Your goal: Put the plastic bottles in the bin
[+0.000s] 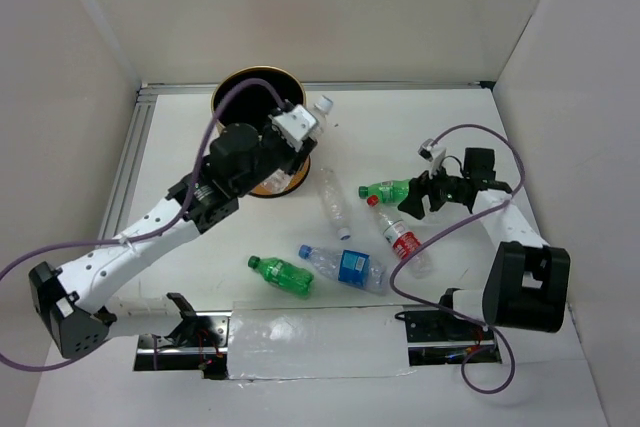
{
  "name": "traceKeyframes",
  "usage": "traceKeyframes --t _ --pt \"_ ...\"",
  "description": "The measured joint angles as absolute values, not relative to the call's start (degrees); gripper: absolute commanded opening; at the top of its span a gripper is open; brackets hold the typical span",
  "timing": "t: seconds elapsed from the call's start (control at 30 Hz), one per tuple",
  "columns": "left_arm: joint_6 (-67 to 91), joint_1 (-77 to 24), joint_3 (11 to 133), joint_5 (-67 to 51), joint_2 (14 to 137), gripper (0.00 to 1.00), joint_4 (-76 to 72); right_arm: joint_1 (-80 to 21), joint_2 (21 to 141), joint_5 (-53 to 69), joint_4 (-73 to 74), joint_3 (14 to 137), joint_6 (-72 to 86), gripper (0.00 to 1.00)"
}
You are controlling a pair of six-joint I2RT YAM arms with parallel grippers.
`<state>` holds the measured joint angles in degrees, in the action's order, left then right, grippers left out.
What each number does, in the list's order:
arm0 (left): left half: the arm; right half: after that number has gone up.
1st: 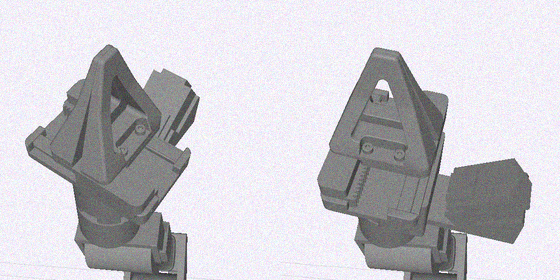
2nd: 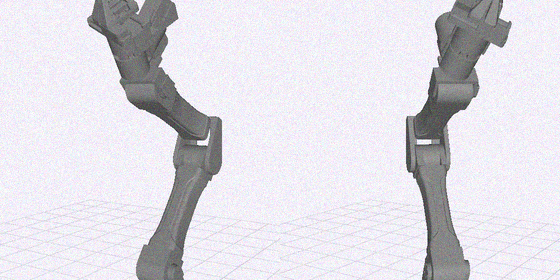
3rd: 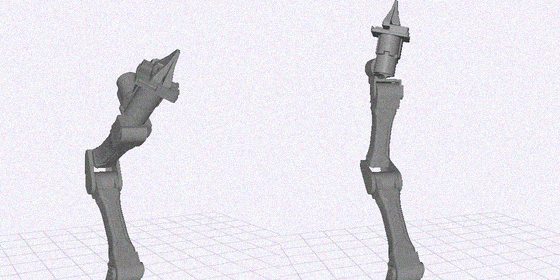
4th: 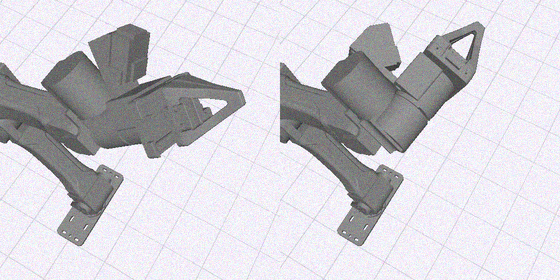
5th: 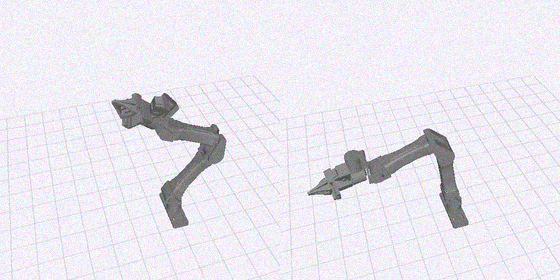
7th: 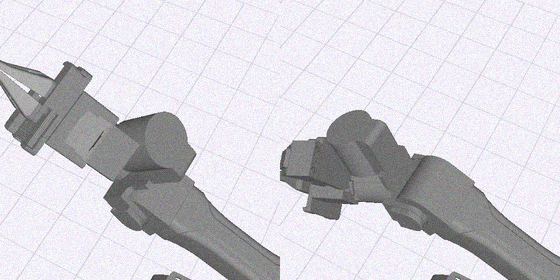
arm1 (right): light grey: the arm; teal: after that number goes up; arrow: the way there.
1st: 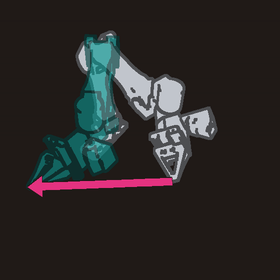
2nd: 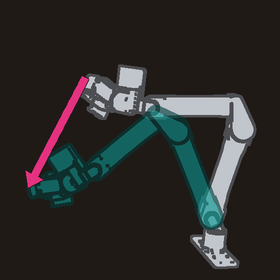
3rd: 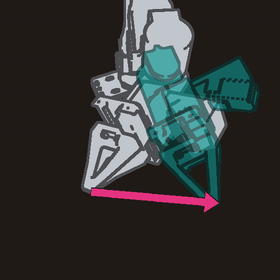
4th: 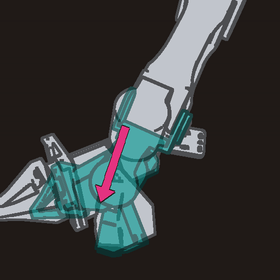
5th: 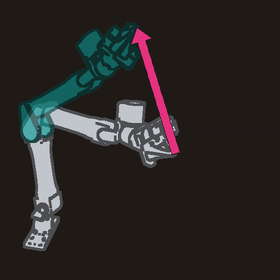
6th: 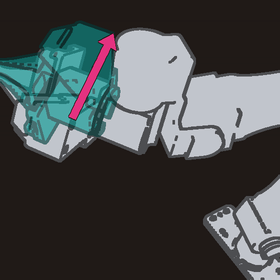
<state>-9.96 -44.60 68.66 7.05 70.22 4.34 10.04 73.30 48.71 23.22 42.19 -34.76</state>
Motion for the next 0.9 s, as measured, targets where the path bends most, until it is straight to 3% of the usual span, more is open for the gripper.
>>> traceKeyframes --t 0.17,0.33,0.67,0.9 --pt "-6.7 -40.1 70.0 11.3 69.8 0.02 -6.6 4.6 75.5 40.9 22.6 45.1 -32.2 1.00" --pt "-0.6 -32.2 70.8 18.6 76.9 0.03 -15.5 0.9 77.0 36.3 21.8 48.8 -31.8 1.00" --pt "18.6 -19.8 79.5 13.2 81.4 0.03 -18.6 -1.9 77.1 31.6 21.7 49.1 -33.5 1.00" --pt "21.3 -17.7 82.7 14.7 85.4 0.11 -20.1 -2.8 77.0 30.5 21.7 47.6 -33.8 1.00"
